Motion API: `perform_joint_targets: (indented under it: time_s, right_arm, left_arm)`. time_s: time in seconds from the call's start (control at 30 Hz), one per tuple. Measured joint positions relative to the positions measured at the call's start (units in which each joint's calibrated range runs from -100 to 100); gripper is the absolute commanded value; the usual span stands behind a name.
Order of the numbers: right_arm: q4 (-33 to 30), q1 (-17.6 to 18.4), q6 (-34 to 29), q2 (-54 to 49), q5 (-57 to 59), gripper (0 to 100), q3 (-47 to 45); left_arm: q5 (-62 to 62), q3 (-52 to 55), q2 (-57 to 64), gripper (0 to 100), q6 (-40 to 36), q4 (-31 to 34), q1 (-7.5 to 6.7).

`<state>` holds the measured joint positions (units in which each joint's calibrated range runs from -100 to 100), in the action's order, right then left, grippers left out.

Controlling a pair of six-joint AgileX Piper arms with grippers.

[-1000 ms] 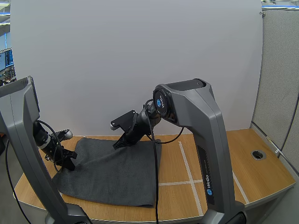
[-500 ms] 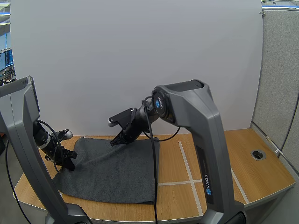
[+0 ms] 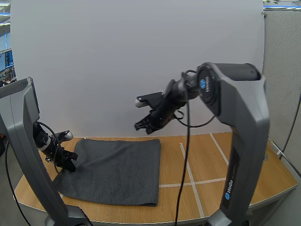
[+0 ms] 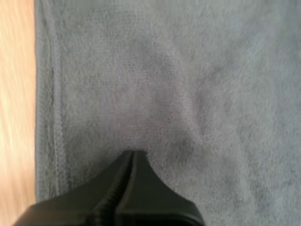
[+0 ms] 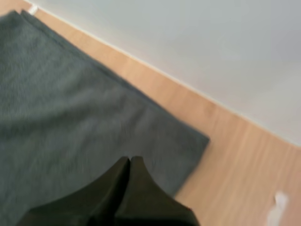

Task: Fold the towel

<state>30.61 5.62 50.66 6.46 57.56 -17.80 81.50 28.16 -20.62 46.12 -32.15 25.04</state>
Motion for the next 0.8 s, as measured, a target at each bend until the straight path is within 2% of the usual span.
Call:
perform_joint_targets:
  time_s: [0.13,0.2,0.3,0.43,0.5,0.8]
  right_arm:
    - [0.2,-2.4,0.1,-3.4,5.8,0,-5.1]
    - [0.3,-3.4,0.1,-4.7,6.9,3,-7.4]
    - [0.4,-4.6,0.1,-6.6,7.7,31,-10.6]
    - [1.7,-5.8,0.1,-7.8,8.1,81,-14.9]
    - [3.0,-6.0,0.2,-7.9,8.2,92,-16.6]
    - [14.7,-6.0,5.3,-7.9,8.8,91,-20.8]
  left_arm:
    - [-0.7,0.4,3.2,0,2.8,-4.3,0.00]
    - [0.6,0.4,9.8,0,4.2,-6.0,0.00]
    - [2.0,0.4,17.2,0,4.7,-6.8,0.00]
    - [5.2,0.4,24.4,0,4.7,-6.8,0.00]
    - [6.8,0.4,27.3,0,4.8,-6.8,0.00]
    - [8.8,0.4,37.6,0,4.6,-6.8,0.00]
